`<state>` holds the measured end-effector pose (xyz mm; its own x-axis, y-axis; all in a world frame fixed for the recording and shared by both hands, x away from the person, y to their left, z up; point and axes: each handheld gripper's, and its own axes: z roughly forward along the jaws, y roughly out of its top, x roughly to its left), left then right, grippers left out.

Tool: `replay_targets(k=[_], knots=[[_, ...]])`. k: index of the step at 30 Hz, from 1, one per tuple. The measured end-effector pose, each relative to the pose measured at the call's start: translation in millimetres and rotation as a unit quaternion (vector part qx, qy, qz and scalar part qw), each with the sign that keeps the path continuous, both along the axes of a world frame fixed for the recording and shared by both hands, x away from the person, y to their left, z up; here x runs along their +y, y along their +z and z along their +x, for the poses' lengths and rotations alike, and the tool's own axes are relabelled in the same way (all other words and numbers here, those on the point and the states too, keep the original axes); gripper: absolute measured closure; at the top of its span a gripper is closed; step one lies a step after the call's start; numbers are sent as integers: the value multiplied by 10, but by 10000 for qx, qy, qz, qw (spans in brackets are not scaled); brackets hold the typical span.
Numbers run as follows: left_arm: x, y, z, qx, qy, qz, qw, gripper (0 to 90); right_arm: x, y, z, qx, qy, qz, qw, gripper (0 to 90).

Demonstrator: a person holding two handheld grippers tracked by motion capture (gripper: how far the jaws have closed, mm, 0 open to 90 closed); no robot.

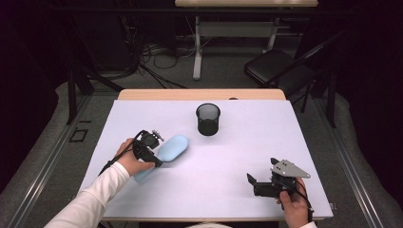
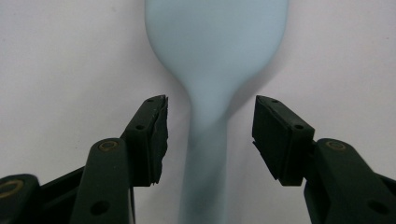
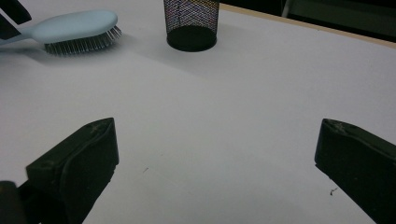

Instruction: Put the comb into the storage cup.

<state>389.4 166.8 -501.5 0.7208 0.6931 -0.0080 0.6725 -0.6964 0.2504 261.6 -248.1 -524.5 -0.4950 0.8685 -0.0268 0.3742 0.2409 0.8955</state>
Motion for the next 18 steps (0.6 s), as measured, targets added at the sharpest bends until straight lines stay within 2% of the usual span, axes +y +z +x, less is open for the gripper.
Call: replay_targets(k=[6,18], knots=[[-38,-48,8,61,-137,90,9998,522,-3,0,0,-1,1,1,10000,0],[-95,-127,33,100,-217,333,9992,586,-5,1,-1,19,12,-15,10000,0]])
